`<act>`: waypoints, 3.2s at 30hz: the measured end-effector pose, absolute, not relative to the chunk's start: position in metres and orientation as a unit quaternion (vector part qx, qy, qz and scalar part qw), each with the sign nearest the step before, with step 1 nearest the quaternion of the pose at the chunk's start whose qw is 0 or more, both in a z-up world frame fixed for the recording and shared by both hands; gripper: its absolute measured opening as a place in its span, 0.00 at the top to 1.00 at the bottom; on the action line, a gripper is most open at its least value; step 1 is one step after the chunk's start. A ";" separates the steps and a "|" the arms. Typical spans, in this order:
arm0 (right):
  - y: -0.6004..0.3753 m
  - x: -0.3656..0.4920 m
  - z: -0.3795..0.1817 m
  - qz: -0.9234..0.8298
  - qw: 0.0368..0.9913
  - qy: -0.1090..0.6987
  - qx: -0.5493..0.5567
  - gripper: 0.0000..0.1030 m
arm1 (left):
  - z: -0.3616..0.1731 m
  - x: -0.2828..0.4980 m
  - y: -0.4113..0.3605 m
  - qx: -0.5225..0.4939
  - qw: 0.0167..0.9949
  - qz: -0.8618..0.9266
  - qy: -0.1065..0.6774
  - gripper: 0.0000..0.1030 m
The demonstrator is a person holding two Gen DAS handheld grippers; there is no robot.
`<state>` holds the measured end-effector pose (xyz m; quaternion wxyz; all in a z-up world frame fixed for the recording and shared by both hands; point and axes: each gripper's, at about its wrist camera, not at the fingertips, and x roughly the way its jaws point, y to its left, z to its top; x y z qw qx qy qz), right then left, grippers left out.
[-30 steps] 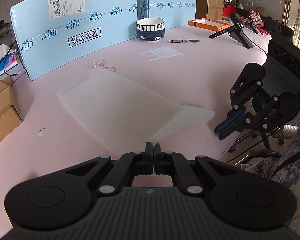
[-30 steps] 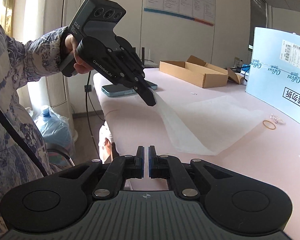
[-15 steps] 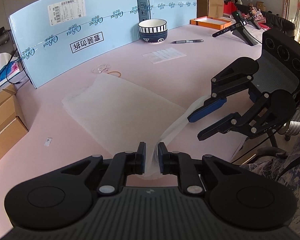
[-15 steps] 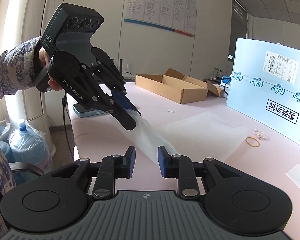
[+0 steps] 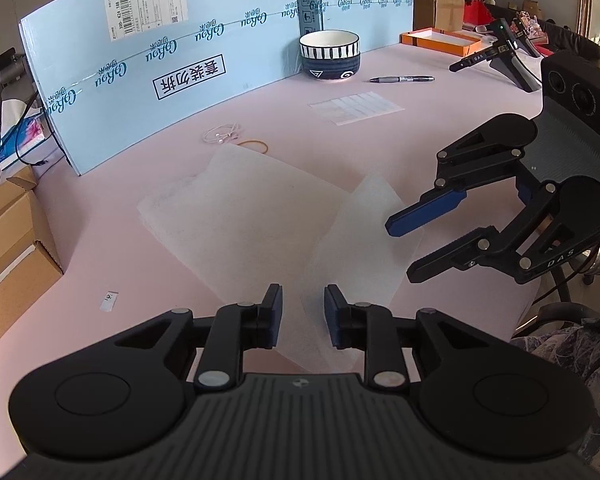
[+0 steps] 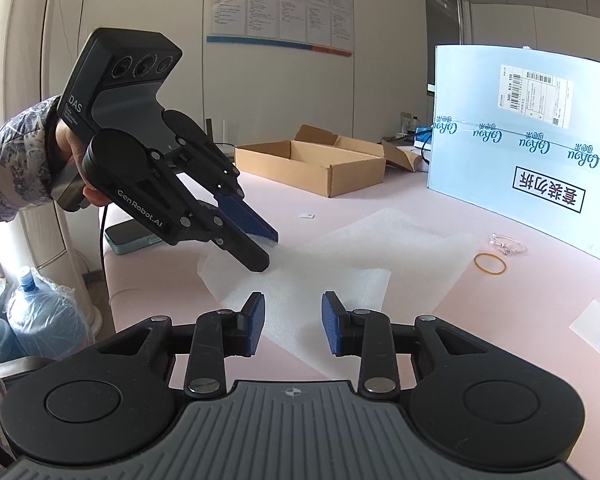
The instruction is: Fold shopping bag
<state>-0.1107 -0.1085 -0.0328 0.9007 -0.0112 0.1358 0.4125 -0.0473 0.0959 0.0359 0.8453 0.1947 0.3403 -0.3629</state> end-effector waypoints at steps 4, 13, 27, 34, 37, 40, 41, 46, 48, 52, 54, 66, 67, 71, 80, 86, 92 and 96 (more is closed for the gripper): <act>-0.133 -0.106 -0.029 0.388 0.909 0.145 0.042 0.49 | 0.035 -0.045 0.099 0.181 0.845 -0.371 0.341 0.79; -0.134 -0.067 -0.044 0.423 0.867 0.234 0.117 0.71 | 0.039 -0.051 0.103 0.175 0.850 -0.370 0.332 0.79; -0.161 -0.038 -0.078 0.399 0.774 0.347 0.349 0.98 | 0.064 -0.076 0.131 0.111 0.900 -0.332 0.259 0.79; -0.157 -0.034 -0.077 0.392 0.780 0.349 0.340 0.98 | 0.046 -0.092 0.105 0.130 0.889 -0.357 0.256 0.79; -0.157 -0.035 -0.078 0.386 0.786 0.349 0.334 0.98 | 0.029 -0.088 0.093 0.144 0.886 -0.351 0.267 0.79; -0.159 -0.037 -0.078 0.379 0.796 0.344 0.323 0.97 | 0.014 -0.079 0.084 0.163 0.884 -0.339 0.276 0.79; -0.159 -0.037 -0.078 0.378 0.798 0.342 0.321 0.97 | 0.011 -0.078 0.084 0.166 0.885 -0.333 0.278 0.79; -0.165 -0.035 -0.080 0.370 0.803 0.338 0.322 0.95 | 0.000 -0.067 0.089 0.146 0.893 -0.304 0.299 0.79; -0.169 -0.035 -0.078 0.361 0.809 0.334 0.321 0.91 | -0.001 -0.068 0.091 0.140 0.896 -0.295 0.301 0.79; -0.185 -0.037 -0.071 0.340 0.828 0.311 0.320 0.79 | 0.000 -0.076 0.089 0.125 0.907 -0.269 0.299 0.79; -0.189 -0.038 -0.068 0.335 0.833 0.305 0.317 0.79 | 0.003 -0.081 0.089 0.122 0.910 -0.268 0.291 0.79; -0.180 -0.052 -0.051 0.348 0.846 0.268 0.302 0.79 | 0.014 -0.066 0.065 0.113 0.931 -0.256 0.235 0.64; -0.180 -0.052 -0.054 0.346 0.845 0.273 0.302 0.79 | 0.009 -0.062 0.062 0.110 0.931 -0.253 0.240 0.64; -0.180 -0.049 -0.062 0.352 0.834 0.291 0.311 0.79 | 0.003 -0.059 0.057 0.100 0.933 -0.244 0.244 0.64; -0.145 -0.042 -0.068 0.408 0.807 0.317 0.286 0.75 | -0.004 -0.073 0.065 0.071 0.936 -0.237 0.250 0.77; -0.144 -0.042 -0.071 0.405 0.807 0.320 0.286 0.75 | -0.015 -0.074 0.073 0.063 0.937 -0.227 0.260 0.80; -0.155 -0.043 -0.072 0.391 0.814 0.318 0.289 0.76 | -0.017 -0.080 0.079 0.061 0.941 -0.215 0.253 0.79; -0.155 -0.044 -0.073 0.391 0.816 0.317 0.286 0.76 | -0.017 -0.083 0.083 0.057 0.944 -0.207 0.252 0.79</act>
